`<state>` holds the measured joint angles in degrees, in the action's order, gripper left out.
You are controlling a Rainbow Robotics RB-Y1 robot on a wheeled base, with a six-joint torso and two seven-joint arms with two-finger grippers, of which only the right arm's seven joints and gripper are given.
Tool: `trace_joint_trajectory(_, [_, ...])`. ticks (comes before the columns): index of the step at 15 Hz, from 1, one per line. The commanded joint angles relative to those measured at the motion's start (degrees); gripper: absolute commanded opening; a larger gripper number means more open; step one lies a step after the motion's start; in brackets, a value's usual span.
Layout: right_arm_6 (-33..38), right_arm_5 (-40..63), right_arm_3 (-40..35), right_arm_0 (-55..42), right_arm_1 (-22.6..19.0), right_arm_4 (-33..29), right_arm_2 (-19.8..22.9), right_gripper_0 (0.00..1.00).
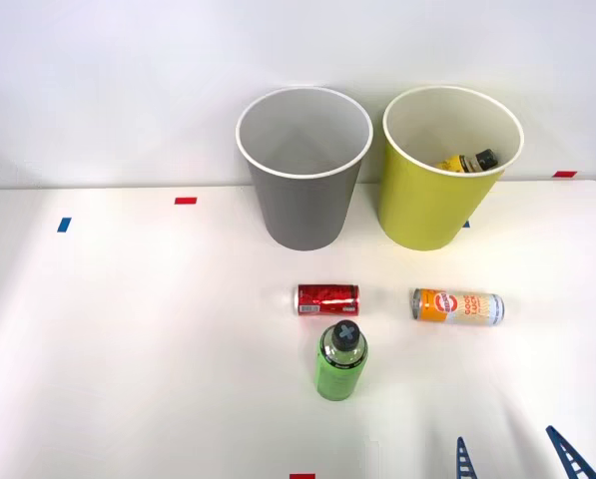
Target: Put cans in the gray bin, plastic bottles in the light green bin
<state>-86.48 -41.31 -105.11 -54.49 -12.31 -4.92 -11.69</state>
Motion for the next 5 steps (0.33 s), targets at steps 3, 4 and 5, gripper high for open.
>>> trace_joint_trajectory(3, [0.0, 0.01, 0.0, 0.0, 0.0, 0.0, 0.0, 1.0])
trace_joint_trajectory(4, [0.0, 0.01, 0.0, 0.0, 0.0, 0.0, 0.0, 1.0])
trace_joint_trajectory(5, [0.0, 0.01, 0.0, 0.0, 0.0, 0.0, 0.0, 1.0])
